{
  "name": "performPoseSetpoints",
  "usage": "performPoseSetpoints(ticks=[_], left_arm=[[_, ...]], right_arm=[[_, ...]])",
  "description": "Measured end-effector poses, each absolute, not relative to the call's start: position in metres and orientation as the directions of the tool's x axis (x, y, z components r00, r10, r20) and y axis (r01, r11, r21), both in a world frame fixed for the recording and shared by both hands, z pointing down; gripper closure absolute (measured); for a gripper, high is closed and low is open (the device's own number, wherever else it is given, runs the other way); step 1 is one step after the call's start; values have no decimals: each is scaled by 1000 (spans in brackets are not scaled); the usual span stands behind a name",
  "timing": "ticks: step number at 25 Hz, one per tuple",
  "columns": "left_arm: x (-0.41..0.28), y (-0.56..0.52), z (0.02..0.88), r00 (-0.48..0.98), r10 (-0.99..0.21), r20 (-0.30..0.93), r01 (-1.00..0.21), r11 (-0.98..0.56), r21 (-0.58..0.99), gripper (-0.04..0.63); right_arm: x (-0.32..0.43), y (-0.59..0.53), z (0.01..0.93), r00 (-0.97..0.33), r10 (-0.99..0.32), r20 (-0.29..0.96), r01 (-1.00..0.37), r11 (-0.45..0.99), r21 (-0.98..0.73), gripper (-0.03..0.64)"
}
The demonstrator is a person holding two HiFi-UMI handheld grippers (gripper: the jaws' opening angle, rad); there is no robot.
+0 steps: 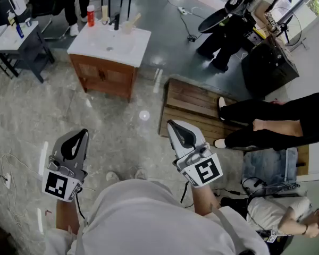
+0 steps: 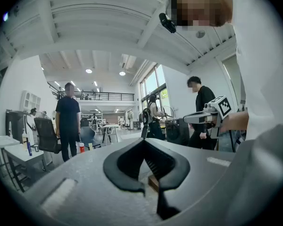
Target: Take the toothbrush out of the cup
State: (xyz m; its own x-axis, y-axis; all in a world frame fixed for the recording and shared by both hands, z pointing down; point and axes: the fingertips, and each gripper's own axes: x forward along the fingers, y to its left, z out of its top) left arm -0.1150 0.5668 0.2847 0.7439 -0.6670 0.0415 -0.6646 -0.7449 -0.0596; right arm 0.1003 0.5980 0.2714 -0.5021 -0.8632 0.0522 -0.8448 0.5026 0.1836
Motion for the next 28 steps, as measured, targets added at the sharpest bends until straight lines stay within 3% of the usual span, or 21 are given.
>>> performPoseSetpoints(ticks=[28], left_arm=[[-137, 542, 291, 750, -661, 32, -659, -751, -43, 598]], right_arm=[[77, 574, 273, -507, -861, 40, -847, 506, 162, 618]])
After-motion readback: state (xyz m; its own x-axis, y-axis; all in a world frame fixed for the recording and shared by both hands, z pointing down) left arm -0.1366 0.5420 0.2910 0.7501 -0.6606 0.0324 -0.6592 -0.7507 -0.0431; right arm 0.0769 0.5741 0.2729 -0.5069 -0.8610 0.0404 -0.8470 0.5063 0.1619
